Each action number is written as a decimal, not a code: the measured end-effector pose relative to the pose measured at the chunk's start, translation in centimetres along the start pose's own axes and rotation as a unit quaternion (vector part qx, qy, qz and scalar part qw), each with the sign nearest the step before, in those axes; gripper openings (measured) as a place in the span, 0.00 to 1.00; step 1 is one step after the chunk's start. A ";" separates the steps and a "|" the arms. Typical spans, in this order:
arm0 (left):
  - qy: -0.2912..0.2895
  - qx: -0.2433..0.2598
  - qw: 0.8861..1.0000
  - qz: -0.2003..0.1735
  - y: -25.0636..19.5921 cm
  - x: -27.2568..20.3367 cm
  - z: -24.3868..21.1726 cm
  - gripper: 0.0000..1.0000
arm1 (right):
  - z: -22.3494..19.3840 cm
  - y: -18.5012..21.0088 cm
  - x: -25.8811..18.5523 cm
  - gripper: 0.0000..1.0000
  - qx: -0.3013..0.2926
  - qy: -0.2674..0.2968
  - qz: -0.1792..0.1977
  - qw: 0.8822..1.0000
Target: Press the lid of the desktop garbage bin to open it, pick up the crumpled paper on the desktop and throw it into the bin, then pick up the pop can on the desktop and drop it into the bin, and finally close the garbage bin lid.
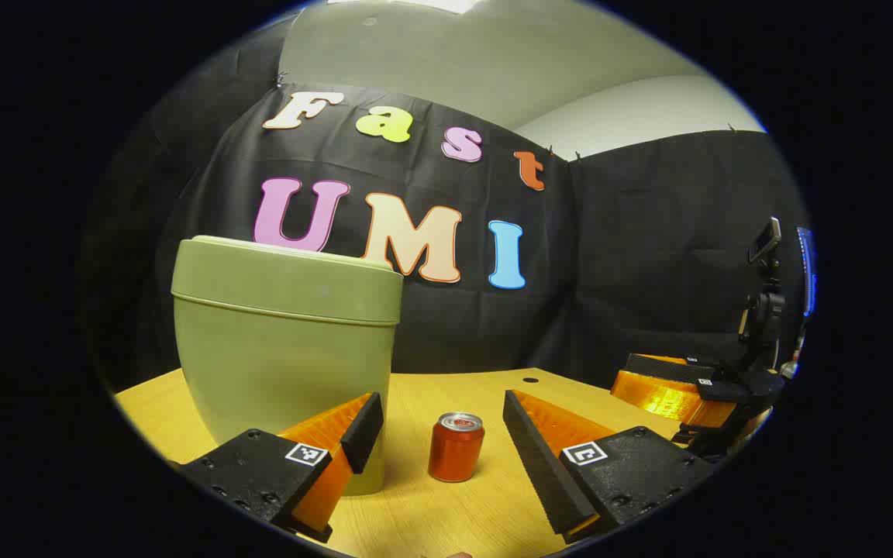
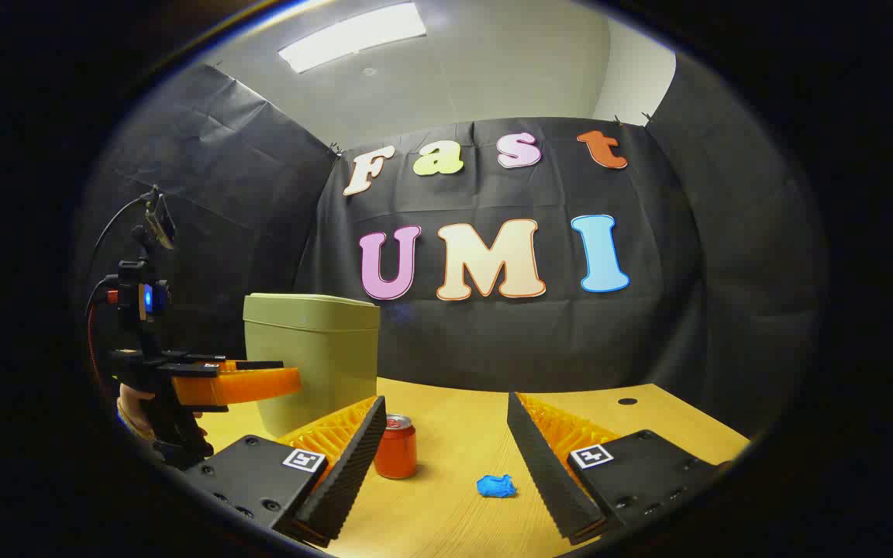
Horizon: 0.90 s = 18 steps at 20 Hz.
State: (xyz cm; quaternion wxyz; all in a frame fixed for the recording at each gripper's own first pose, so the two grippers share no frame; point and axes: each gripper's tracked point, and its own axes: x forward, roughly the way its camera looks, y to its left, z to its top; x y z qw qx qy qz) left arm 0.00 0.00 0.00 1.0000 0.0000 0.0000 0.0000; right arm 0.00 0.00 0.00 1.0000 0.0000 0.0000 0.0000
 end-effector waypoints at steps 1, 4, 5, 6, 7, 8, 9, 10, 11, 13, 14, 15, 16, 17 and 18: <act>0.000 0.001 1.000 0.000 0.0 -0.1 0.0 0.94 | 0.2 0.0 -0.1 0.98 0.000 -0.001 0.000 1.000; -0.001 0.003 1.000 -0.003 -0.2 0.0 0.0 0.94 | 0.2 0.0 -0.1 0.98 -0.001 -0.003 0.000 1.000; -0.001 0.003 1.000 -0.003 -0.3 -0.1 0.1 0.94 | 0.3 0.0 -0.1 0.98 0.000 -0.002 -0.001 1.000; 0.000 0.003 1.000 -0.005 -0.4 -0.1 0.0 0.94 | 0.3 0.2 -0.2 0.98 0.001 -0.002 0.000 1.000; 0.000 0.003 1.000 -0.006 -0.4 0.0 0.1 0.94 | 0.4 0.3 -0.1 0.98 0.002 -0.003 0.002 1.000; 0.001 0.002 1.000 -0.006 -0.5 -0.1 -0.1 0.93 | 0.5 0.3 -0.1 0.98 0.002 -0.004 0.003 1.000; 0.002 0.002 1.000 -0.006 -0.5 -0.1 -0.1 0.94 | 0.6 0.4 -0.1 0.98 0.001 -0.005 0.004 1.000; 0.003 0.002 1.000 -0.006 -0.5 -0.1 -0.2 0.94 | 0.7 0.5 -0.3 0.98 -0.001 -0.006 0.004 1.000; 0.003 0.002 1.000 -0.005 -0.4 -0.1 0.0 0.94 | 0.7 0.4 -0.2 0.98 -0.003 -0.006 0.004 1.000; 0.002 0.002 1.000 -0.005 -0.5 -0.1 0.0 0.94 | 0.6 0.6 -0.3 0.98 -0.005 -0.006 0.005 1.000; 0.002 0.003 1.000 -0.005 -0.6 -0.1 0.0 0.94 | 0.7 0.6 -0.4 0.98 -0.006 -0.006 0.005 1.000; 0.003 0.003 1.000 -0.006 -0.6 -0.1 0.0 0.94 | 0.7 0.6 -0.3 0.98 -0.007 -0.006 0.006 1.000; 0.005 0.003 1.000 -0.007 -0.7 -0.1 -0.2 0.94 | 0.7 0.7 -0.3 0.98 -0.007 -0.006 0.006 1.000; 0.005 0.003 1.000 -0.007 -0.8 -0.1 -0.3 0.94 | 0.7 0.8 -0.4 0.98 -0.008 -0.006 0.007 1.000; 0.005 0.002 1.000 -0.008 -0.8 -0.1 -0.2 0.94 | 0.6 0.9 -0.5 0.98 -0.008 -0.006 0.007 1.000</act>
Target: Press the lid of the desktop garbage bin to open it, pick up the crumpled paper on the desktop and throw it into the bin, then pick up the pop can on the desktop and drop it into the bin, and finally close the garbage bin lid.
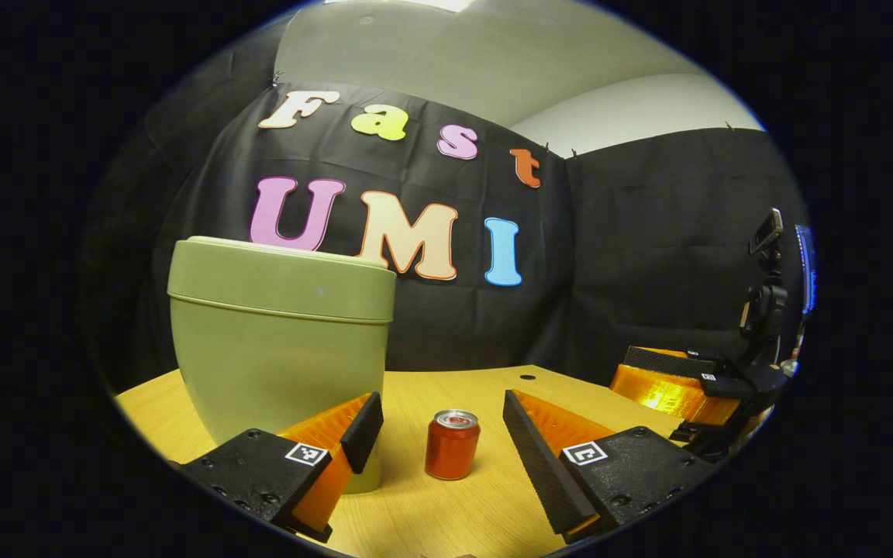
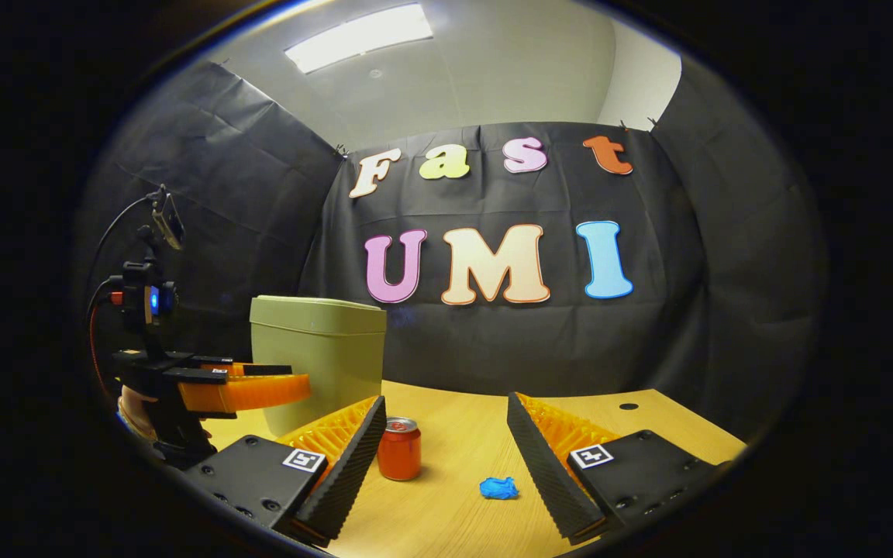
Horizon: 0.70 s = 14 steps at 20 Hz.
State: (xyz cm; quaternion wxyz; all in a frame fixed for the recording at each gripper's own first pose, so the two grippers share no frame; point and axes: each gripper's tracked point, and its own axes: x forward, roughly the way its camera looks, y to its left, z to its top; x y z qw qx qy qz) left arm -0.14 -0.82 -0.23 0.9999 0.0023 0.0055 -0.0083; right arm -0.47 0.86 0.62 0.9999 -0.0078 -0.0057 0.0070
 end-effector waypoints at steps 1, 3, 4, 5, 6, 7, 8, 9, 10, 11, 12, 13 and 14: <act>0.000 0.000 1.000 0.000 0.0 0.0 0.0 0.94 | 0.1 -0.1 0.1 0.98 0.000 0.000 0.000 1.000; 0.000 0.001 1.000 0.000 -0.1 0.0 0.2 0.94 | 0.2 -0.1 0.0 0.98 0.001 -0.001 -0.001 1.000; 0.000 0.002 1.000 0.001 0.0 0.0 0.1 0.94 | 0.2 -0.1 0.0 0.98 0.001 -0.002 -0.002 1.000; 0.000 0.002 1.000 0.002 0.0 0.0 0.1 0.94 | 0.3 -0.3 0.1 0.98 0.001 -0.002 -0.003 1.000; 0.000 0.003 1.000 0.001 0.0 -0.1 0.1 0.94 | 0.3 -0.2 0.0 0.98 0.002 -0.003 -0.003 1.000; 0.001 0.004 1.000 0.000 -0.2 -0.1 0.1 0.94 | 0.3 -0.2 0.0 0.98 0.002 -0.003 -0.002 1.000; 0.001 0.004 1.000 0.000 -0.2 -0.1 0.1 0.94 | 0.4 -0.2 -0.1 0.98 0.002 -0.004 -0.002 1.000; 0.003 0.006 1.000 0.001 -0.1 -0.1 0.0 0.92 | 0.6 -0.2 -0.2 0.98 0.001 -0.005 -0.002 1.000; 0.004 0.006 1.000 -0.001 -0.1 0.0 0.0 0.92 | 0.5 -0.1 -0.2 0.98 0.000 -0.006 -0.002 1.000; 0.004 0.006 1.000 0.000 -0.2 -0.2 0.1 0.88 | 0.6 -0.2 -0.2 0.98 -0.002 -0.006 -0.002 1.000; 0.005 0.008 1.000 0.001 -0.1 -0.2 0.0 0.83 | 0.7 -0.3 -0.3 0.98 -0.004 -0.007 -0.003 1.000; 0.007 0.012 1.000 0.004 -0.1 -0.2 0.0 0.73 | 0.7 -0.3 -0.2 0.98 -0.006 -0.008 -0.004 1.000; 0.006 0.014 1.000 0.006 0.0 -0.3 0.1 0.63 | 0.6 -0.3 -0.2 0.98 -0.006 -0.008 -0.004 1.000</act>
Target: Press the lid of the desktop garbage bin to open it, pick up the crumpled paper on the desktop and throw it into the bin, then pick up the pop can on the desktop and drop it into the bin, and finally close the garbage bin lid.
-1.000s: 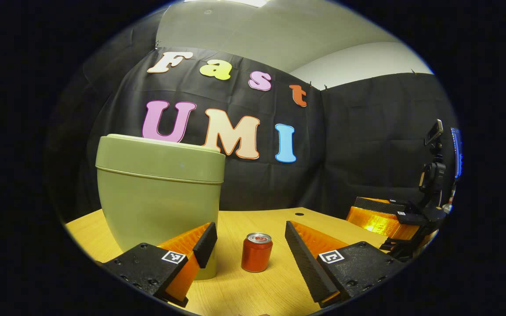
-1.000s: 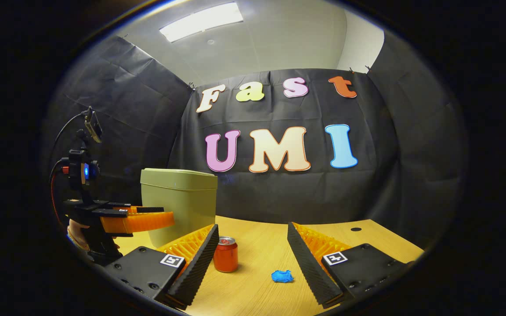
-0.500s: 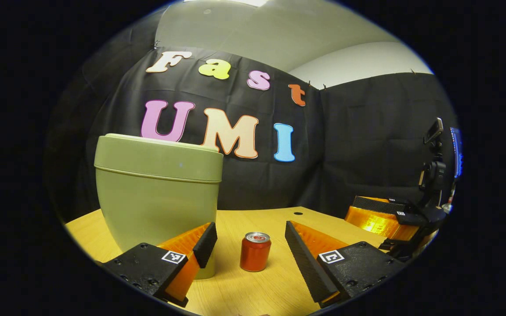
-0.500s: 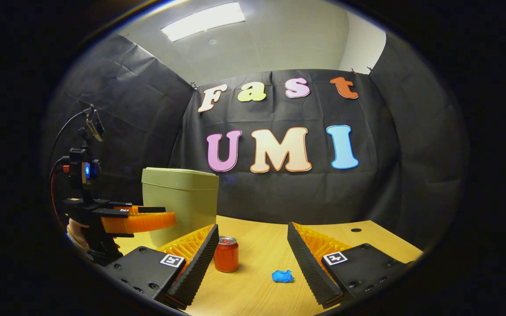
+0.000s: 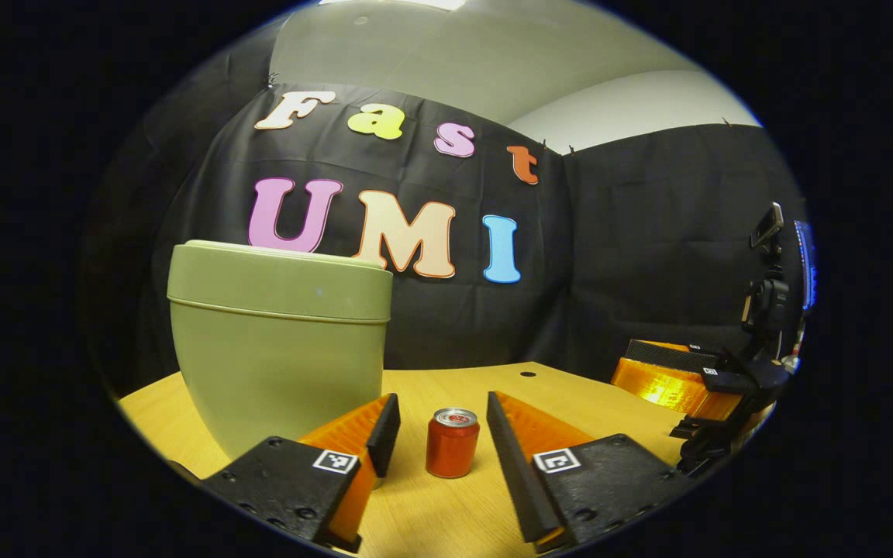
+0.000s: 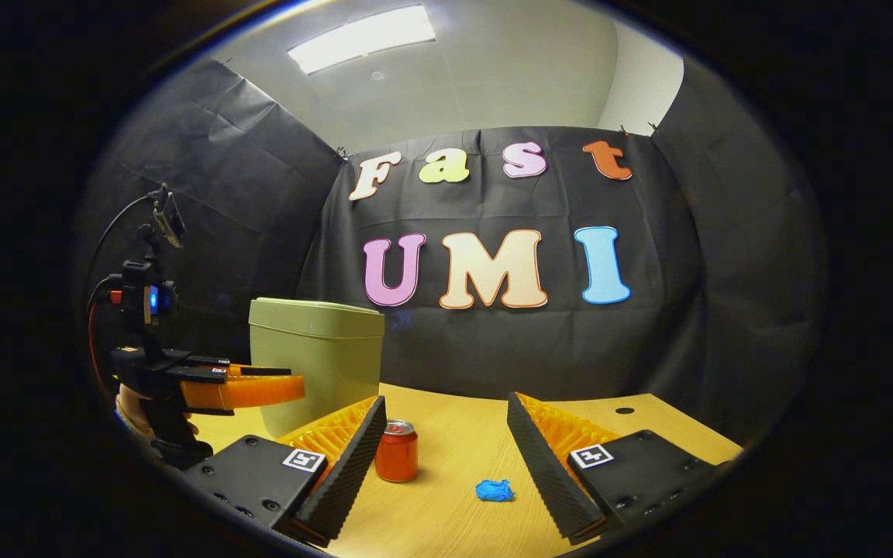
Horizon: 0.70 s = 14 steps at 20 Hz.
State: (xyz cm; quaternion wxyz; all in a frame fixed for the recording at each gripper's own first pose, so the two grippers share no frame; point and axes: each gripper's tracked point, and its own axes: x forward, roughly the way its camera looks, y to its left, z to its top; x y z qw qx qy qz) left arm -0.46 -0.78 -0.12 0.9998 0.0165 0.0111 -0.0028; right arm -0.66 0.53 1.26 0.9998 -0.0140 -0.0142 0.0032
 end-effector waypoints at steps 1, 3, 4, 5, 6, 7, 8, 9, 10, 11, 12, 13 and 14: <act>-0.002 0.000 1.000 0.002 0.1 0.0 0.3 0.53 | 0.0 0.0 0.0 0.98 0.000 0.000 0.000 1.000; 0.001 0.003 1.000 0.007 0.3 0.0 0.2 0.34 | -0.1 0.0 0.0 0.98 0.001 0.002 0.002 1.000; 0.005 0.004 1.000 0.009 0.5 0.0 0.0 0.28 | -0.2 0.0 0.2 0.98 0.000 0.003 0.002 1.000; 0.010 0.006 1.000 0.008 0.5 -0.1 -0.1 0.22 | -0.2 0.0 0.2 0.98 -0.001 0.003 0.001 1.000; 0.013 0.006 1.000 0.008 0.5 -0.2 -0.2 0.05 | -0.3 0.0 0.1 0.99 -0.003 0.003 0.000 1.000; 0.015 0.005 1.000 0.010 0.7 -0.3 -0.1 0.00 | -0.2 0.0 0.1 0.99 -0.007 0.001 0.000 1.000; 0.018 0.003 1.000 0.006 0.5 -0.3 -0.2 0.00 | -0.2 0.0 0.2 1.00 -0.010 0.000 0.000 1.000; 0.022 -0.001 1.000 0.002 0.3 -0.5 -0.1 0.00 | -0.1 0.1 0.2 1.00 -0.013 -0.001 0.000 1.000; 0.024 -0.001 1.000 -0.004 0.2 -0.7 0.2 0.00 | -0.2 0.2 0.2 1.00 -0.015 -0.001 0.001 1.000; 0.021 -0.002 1.000 -0.005 0.2 -1.0 0.8 0.00 | -0.1 0.2 0.1 0.99 -0.016 -0.001 0.000 1.000; 0.014 -0.001 1.000 -0.002 0.5 -1.3 1.6 0.00 | -0.3 0.1 0.1 0.99 -0.015 0.000 -0.001 1.000; 0.008 0.000 1.000 0.002 0.8 -1.6 2.6 0.00 | -0.4 0.0 0.2 0.99 -0.014 0.002 -0.001 1.000; -0.001 0.001 1.000 0.004 0.9 -1.7 3.6 0.00 | -0.7 0.0 0.3 0.99 -0.011 0.004 -0.001 1.000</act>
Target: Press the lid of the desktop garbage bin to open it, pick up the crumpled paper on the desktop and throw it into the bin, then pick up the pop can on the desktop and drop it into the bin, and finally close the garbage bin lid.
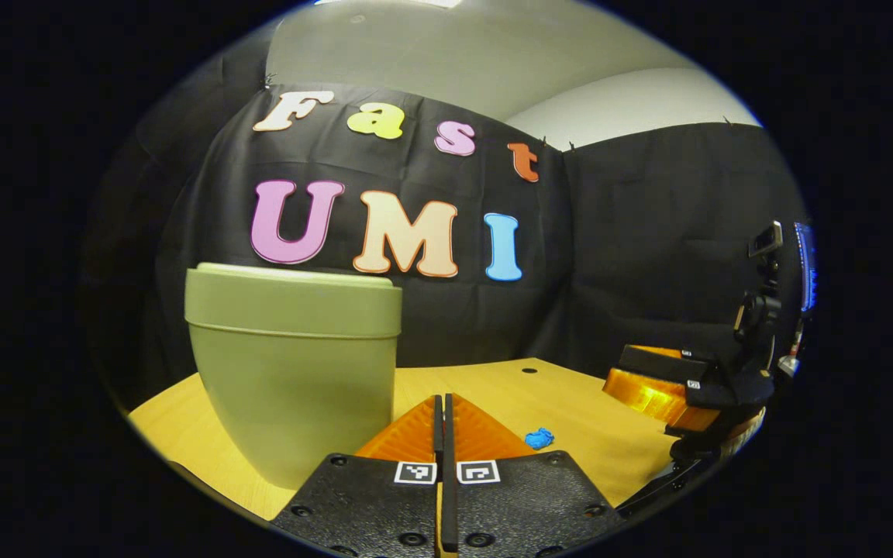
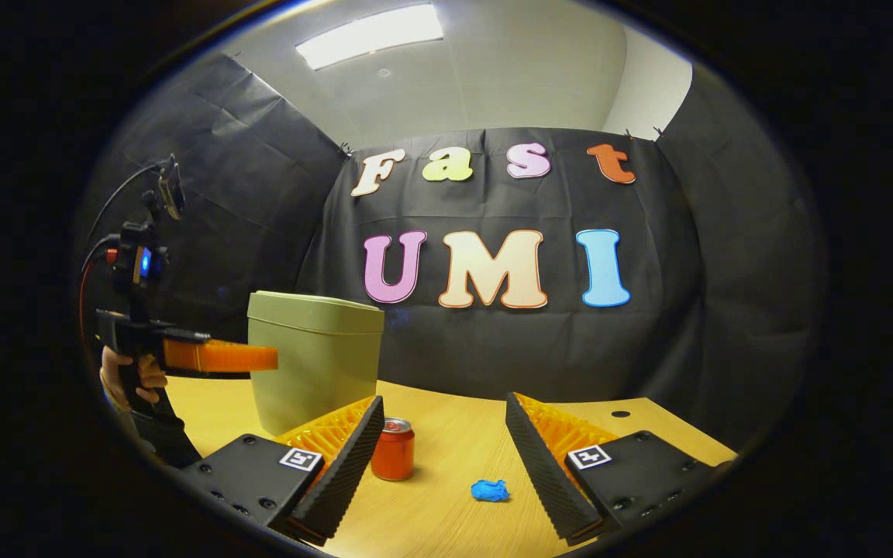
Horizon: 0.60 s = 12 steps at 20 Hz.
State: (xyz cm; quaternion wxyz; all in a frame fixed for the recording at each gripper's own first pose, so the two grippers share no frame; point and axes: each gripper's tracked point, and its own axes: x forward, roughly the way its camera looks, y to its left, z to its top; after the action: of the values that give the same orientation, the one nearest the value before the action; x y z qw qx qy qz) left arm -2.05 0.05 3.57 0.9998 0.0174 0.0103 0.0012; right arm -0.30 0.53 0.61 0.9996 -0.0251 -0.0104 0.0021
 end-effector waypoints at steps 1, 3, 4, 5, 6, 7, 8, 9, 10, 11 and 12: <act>-0.011 0.004 1.000 0.003 0.2 -0.1 1.5 0.00 | -0.2 0.0 0.1 0.99 0.003 0.003 0.001 1.000; -0.039 0.023 0.999 0.019 1.4 0.0 5.3 0.00 | -0.7 0.1 0.2 0.99 0.008 0.010 0.002 1.000; -0.055 0.032 0.997 0.031 2.3 0.0 7.4 0.00 | -0.8 0.1 0.2 0.99 0.010 0.013 0.003 1.000; -0.067 0.039 0.996 0.042 3.2 0.2 9.3 0.00 | -1.0 0.2 0.3 0.99 0.012 0.016 0.004 1.000; -0.075 0.044 0.995 0.052 3.9 0.6 10.6 0.00 | -1.2 0.3 0.3 0.99 0.012 0.019 0.006 1.000; -0.079 0.047 0.994 0.061 4.8 0.9 11.7 0.00 | -1.3 0.4 0.3 0.99 0.012 0.021 0.006 1.000; -0.080 0.049 0.993 0.072 5.8 1.2 12.4 0.00 | -1.4 0.4 0.2 0.99 0.010 0.022 0.006 1.000; -0.077 0.055 0.992 0.084 6.9 1.7 12.8 0.00 | -1.4 0.4 0.2 0.99 0.008 0.024 0.007 1.000; -0.071 0.060 0.991 0.096 7.9 2.1 12.8 0.00 | -1.5 0.5 0.3 0.99 0.007 0.025 0.008 1.000; -0.064 0.066 0.990 0.106 8.8 2.6 12.6 0.00 | -1.5 0.7 0.3 0.99 0.006 0.026 0.009 1.000; -0.055 0.069 0.989 0.115 9.6 3.1 12.2 0.00 | -1.6 0.7 0.3 0.99 0.007 0.027 0.011 1.000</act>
State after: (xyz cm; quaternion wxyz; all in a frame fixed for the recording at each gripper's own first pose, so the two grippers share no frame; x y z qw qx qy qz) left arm 1.25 9.26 16.00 0.9884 0.0871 -0.0469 0.1149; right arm 0.03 1.19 -1.03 0.9996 -0.0186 0.0165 0.0122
